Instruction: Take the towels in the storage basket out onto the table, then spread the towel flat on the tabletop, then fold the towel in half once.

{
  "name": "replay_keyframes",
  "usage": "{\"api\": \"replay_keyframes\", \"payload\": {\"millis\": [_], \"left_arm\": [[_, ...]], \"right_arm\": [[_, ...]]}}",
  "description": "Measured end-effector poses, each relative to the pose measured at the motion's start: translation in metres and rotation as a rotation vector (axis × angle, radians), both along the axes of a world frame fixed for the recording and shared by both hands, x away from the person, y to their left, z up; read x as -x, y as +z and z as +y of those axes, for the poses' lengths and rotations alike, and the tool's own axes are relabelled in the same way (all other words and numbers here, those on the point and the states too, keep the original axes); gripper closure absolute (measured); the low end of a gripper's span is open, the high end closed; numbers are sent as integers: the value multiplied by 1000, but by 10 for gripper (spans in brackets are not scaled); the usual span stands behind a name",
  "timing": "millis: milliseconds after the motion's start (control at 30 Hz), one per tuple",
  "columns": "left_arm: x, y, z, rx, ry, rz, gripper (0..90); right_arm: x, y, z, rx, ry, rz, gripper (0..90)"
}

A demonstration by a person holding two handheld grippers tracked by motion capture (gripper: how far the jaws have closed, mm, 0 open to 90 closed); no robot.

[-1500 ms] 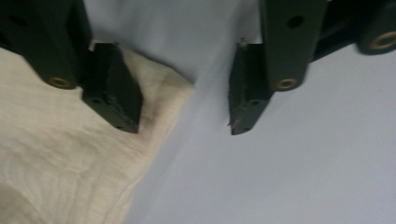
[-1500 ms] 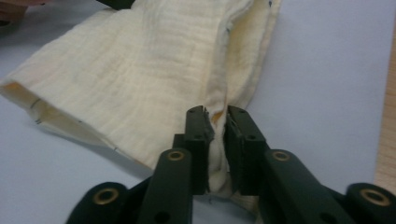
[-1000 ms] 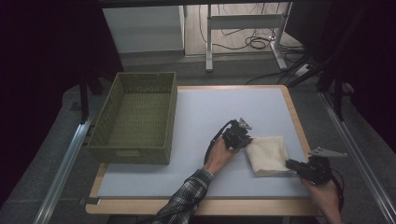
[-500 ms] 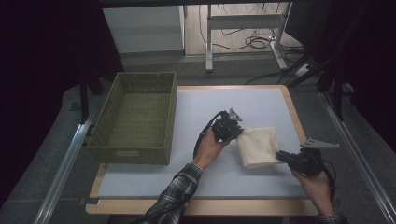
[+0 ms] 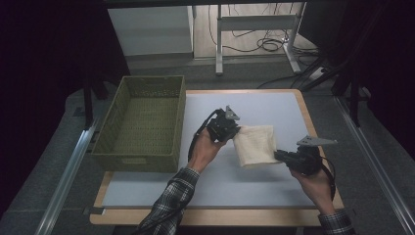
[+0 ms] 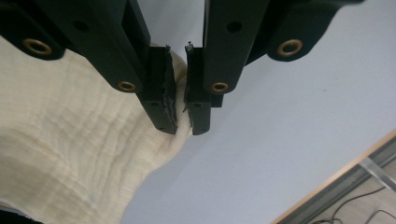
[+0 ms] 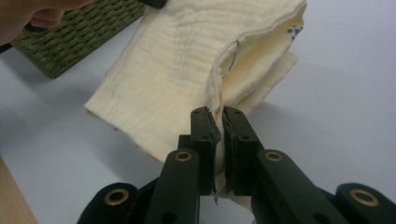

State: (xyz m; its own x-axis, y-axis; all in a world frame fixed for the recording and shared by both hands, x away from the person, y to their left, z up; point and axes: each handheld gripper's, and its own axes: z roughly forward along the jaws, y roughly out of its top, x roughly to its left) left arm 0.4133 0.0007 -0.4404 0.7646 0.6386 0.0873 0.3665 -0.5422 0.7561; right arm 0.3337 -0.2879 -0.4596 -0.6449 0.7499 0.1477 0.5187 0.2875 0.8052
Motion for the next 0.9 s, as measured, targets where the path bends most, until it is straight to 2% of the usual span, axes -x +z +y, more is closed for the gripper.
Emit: {"api": "replay_keyframes", "payload": {"millis": [433, 667, 767, 900], "left_arm": [[1, 18, 37, -9, 61, -25, 825], [-1, 29, 54, -46, 89, -48, 825], [-3, 32, 61, -42, 108, -51, 826], [-6, 37, 72, -63, 128, -60, 825]], "right_arm": [[-14, 11, 43, 14, 69, -15, 835], [-20, 19, 63, 9, 93, -22, 835], [-24, 24, 73, 8, 107, -29, 835], [-28, 29, 85, 0, 119, -28, 835]]}}
